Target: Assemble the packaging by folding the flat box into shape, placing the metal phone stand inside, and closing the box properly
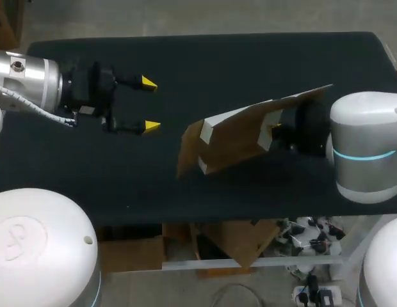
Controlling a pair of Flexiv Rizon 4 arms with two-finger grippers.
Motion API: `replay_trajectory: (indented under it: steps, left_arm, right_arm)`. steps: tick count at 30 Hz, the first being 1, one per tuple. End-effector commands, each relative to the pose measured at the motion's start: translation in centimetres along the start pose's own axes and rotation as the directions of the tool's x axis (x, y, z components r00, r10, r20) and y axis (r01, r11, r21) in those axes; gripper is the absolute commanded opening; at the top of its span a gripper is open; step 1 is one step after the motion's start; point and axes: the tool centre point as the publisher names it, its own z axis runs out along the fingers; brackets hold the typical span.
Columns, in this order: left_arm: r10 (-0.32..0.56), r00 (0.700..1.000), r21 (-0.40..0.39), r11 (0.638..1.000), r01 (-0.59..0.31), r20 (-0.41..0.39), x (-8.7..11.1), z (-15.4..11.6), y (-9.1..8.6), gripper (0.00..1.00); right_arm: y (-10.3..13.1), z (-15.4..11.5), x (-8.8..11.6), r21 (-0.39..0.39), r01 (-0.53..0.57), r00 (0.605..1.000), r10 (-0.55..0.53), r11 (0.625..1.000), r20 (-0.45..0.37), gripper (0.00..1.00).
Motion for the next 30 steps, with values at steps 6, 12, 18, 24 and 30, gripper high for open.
replay_trajectory:
  steps: [6,12,18,24,30]
  left_arm:
    - [-0.013,0.998,-0.026,1.0,0.011,-0.053,0.0,-2.5,0.6,1.0]
    - [-0.029,0.997,-0.051,0.998,0.026,-0.071,-0.1,-3.6,0.8,1.0]
    - [-0.029,0.997,-0.051,0.998,0.026,-0.071,-0.1,-3.6,0.8,1.0]
    - [-0.029,0.997,-0.051,0.998,0.026,-0.071,-0.1,-3.6,0.8,1.0]
    - [-0.029,0.997,-0.051,0.998,0.026,-0.071,-0.1,-3.6,0.8,1.0]
  right_arm:
    - [1.1,-0.5,-0.2,0.21,-0.002,0.993,0.027,0.978,-0.118,0.0]
    - [1.2,-0.4,0.3,0.321,-0.007,0.99,0.052,0.947,-0.131,0.0]
    - [1.3,-0.4,0.2,0.336,0.0,0.989,0.049,0.942,-0.137,0.0]
    - [1.3,-0.4,0.2,0.336,0.0,0.989,0.049,0.942,-0.137,0.0]
    - [1.3,-0.4,0.2,0.336,0.0,0.989,0.049,0.942,-0.137,0.0]
